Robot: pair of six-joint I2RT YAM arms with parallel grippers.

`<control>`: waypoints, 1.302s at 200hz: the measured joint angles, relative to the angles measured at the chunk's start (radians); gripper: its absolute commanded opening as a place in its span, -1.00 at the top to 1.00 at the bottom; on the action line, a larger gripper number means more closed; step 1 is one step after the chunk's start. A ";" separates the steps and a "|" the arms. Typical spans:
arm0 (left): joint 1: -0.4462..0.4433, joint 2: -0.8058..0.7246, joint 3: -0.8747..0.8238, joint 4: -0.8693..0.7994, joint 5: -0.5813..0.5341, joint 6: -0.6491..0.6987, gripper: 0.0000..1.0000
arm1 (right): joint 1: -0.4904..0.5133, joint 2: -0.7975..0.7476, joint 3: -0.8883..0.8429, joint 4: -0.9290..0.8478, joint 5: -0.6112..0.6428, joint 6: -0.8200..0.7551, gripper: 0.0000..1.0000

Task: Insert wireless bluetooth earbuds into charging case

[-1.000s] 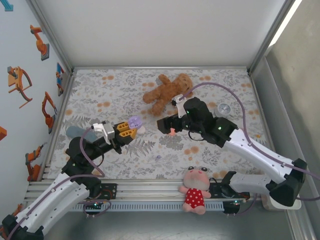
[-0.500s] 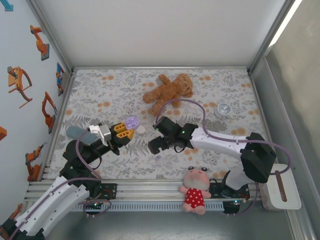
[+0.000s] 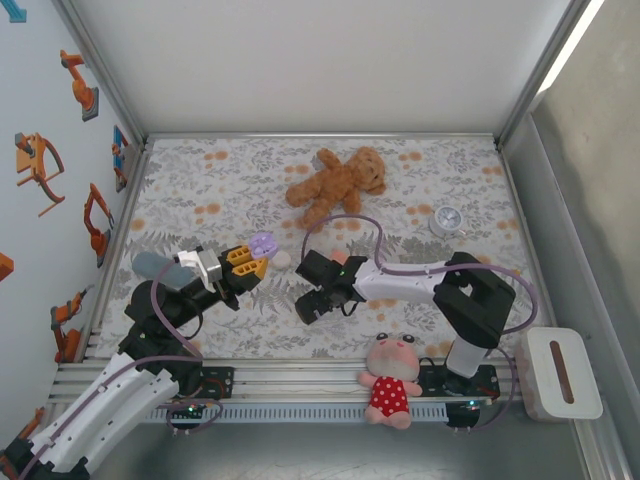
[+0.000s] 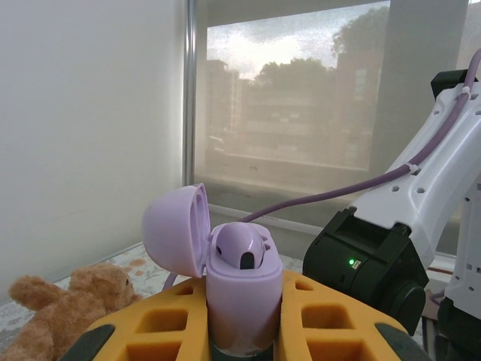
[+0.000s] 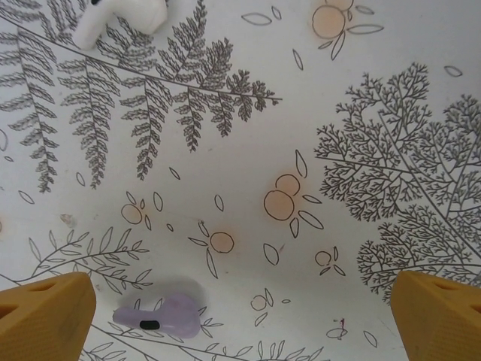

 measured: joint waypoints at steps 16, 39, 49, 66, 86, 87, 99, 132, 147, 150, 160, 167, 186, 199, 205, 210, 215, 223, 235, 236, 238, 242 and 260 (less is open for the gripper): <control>0.000 0.000 0.000 -0.002 0.000 0.000 0.93 | 0.003 0.016 0.000 -0.002 0.000 0.000 -0.96; 0.000 0.000 0.000 -0.004 0.000 0.000 0.93 | 0.014 0.020 0.005 -0.012 0.012 -0.003 -0.96; 0.000 0.000 0.000 -0.006 0.000 0.000 0.93 | 0.019 0.022 0.008 -0.019 0.015 -0.004 -0.95; 0.000 -0.002 0.000 -0.007 -0.001 0.000 0.93 | 0.026 0.023 0.008 -0.034 0.018 -0.008 -0.95; 0.000 -0.005 0.000 -0.008 -0.002 0.000 0.92 | 0.027 0.023 0.008 -0.046 0.023 -0.012 -0.94; 0.000 -0.006 0.000 -0.008 -0.003 0.000 0.92 | 0.027 0.023 0.008 -0.046 0.023 -0.012 -0.94; 0.000 -0.006 0.000 -0.009 -0.003 0.000 0.93 | 0.027 0.023 0.008 -0.060 0.032 -0.015 -0.94; 0.000 -0.006 0.000 -0.010 -0.003 0.000 0.93 | 0.027 0.018 0.008 -0.095 0.057 -0.030 -0.94; 0.000 -0.006 0.000 -0.010 -0.003 0.000 0.93 | 0.027 0.013 0.008 -0.109 0.070 -0.034 -0.94; 0.000 -0.006 0.000 -0.011 -0.003 0.000 0.93 | 0.027 0.013 0.008 -0.113 0.071 -0.035 -0.94; 0.000 -0.006 0.000 -0.011 -0.003 0.000 0.93 | 0.027 0.010 0.008 -0.121 0.075 -0.036 -0.94; 0.000 -0.006 0.000 -0.013 -0.003 0.000 0.93 | 0.027 0.008 0.008 -0.124 0.078 -0.037 -0.94; 0.000 -0.007 0.000 -0.014 -0.003 0.000 0.92 | 0.027 0.002 0.008 -0.134 0.084 -0.038 -0.94; 0.000 -0.009 0.000 -0.016 -0.003 0.000 0.92 | 0.027 -0.007 0.008 -0.140 0.085 -0.038 -0.94; 0.000 -0.010 0.000 -0.018 -0.003 0.000 0.92 | 0.027 -0.012 0.008 -0.142 0.084 -0.038 -0.94; 0.000 -0.011 0.000 -0.021 -0.003 0.000 0.93 | 0.027 -0.017 0.008 -0.142 0.081 -0.039 -0.94; 0.000 -0.011 0.000 -0.022 -0.004 0.000 0.92 | 0.027 -0.025 0.008 -0.142 0.076 -0.040 -0.93; 0.000 -0.011 0.000 -0.023 -0.004 0.000 0.92 | 0.027 -0.039 0.008 -0.142 0.066 -0.042 -0.92; 0.000 -0.012 0.000 -0.029 -0.005 0.000 0.92 | 0.027 -0.062 0.013 -0.141 0.051 -0.045 -0.91; 0.000 -0.012 0.000 -0.029 -0.005 0.000 0.92 | 0.027 -0.065 0.014 -0.141 0.050 -0.045 -0.90; 0.000 -0.012 0.000 -0.029 -0.006 0.000 0.92 | 0.027 -0.068 0.014 -0.141 0.047 -0.045 -0.90; 0.000 -0.012 0.000 -0.030 -0.006 0.000 0.92 | 0.027 -0.076 0.018 -0.142 0.040 -0.046 -0.88; 0.000 -0.013 0.000 -0.034 -0.006 0.000 0.92 | 0.027 -0.096 0.042 -0.139 0.012 -0.046 -0.71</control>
